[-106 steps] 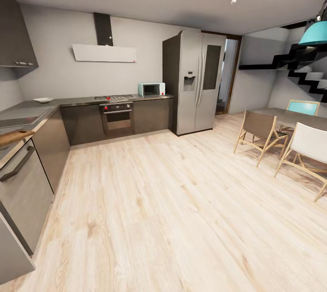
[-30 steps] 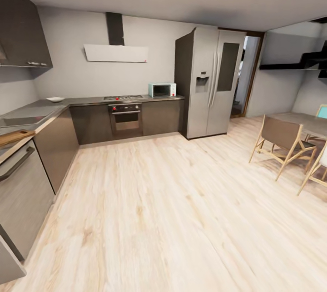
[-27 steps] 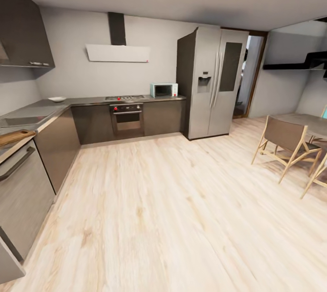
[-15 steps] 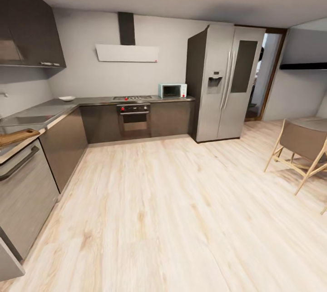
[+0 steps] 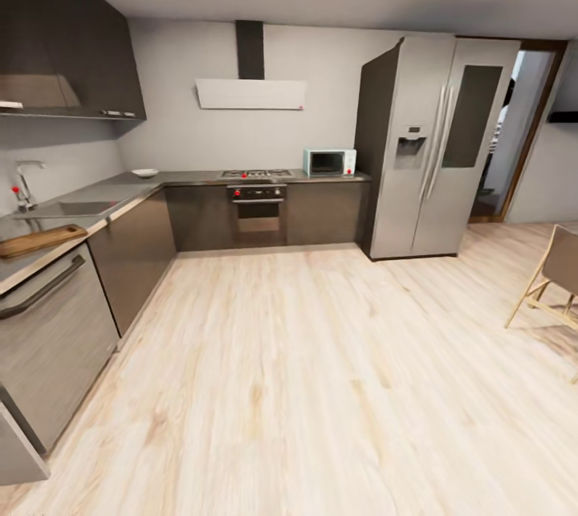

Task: In the kitchen, take the Vidalia onion out of the sink, dice it on the chopping board with the paring knife, put the diced onion into the bowl on the countertop, then place both the paring knife and the chopping board into the sink.

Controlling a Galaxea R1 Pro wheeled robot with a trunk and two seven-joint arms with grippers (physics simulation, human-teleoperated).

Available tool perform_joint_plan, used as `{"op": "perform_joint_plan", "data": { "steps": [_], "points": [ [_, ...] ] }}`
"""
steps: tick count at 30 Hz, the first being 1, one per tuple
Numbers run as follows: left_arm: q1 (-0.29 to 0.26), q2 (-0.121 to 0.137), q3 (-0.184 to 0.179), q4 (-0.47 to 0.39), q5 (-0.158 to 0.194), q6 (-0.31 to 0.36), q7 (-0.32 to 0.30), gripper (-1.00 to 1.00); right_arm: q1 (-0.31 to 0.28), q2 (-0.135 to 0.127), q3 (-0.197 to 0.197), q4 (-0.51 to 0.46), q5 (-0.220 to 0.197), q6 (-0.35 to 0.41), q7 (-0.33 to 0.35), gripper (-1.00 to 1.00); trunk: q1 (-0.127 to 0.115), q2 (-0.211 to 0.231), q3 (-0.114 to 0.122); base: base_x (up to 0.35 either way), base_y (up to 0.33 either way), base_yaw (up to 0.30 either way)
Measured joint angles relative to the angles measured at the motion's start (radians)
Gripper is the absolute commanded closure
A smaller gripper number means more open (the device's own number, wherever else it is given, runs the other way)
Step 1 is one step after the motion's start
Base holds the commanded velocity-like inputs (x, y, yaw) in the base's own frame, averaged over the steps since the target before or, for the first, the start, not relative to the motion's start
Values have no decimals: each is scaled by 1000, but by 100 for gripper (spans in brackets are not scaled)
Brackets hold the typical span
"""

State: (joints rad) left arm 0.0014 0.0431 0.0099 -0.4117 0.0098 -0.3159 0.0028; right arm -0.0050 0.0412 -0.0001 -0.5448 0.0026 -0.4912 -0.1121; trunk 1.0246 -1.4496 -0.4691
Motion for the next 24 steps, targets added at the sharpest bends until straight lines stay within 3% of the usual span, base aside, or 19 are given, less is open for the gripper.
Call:
{"op": "perform_joint_plan", "data": {
  "steps": [24],
  "points": [
    [0,0,0,7,0,0,0,-100,0,0,1,3,0,0,0,-100,0,0,0,248,-224,275]
  ]
}}
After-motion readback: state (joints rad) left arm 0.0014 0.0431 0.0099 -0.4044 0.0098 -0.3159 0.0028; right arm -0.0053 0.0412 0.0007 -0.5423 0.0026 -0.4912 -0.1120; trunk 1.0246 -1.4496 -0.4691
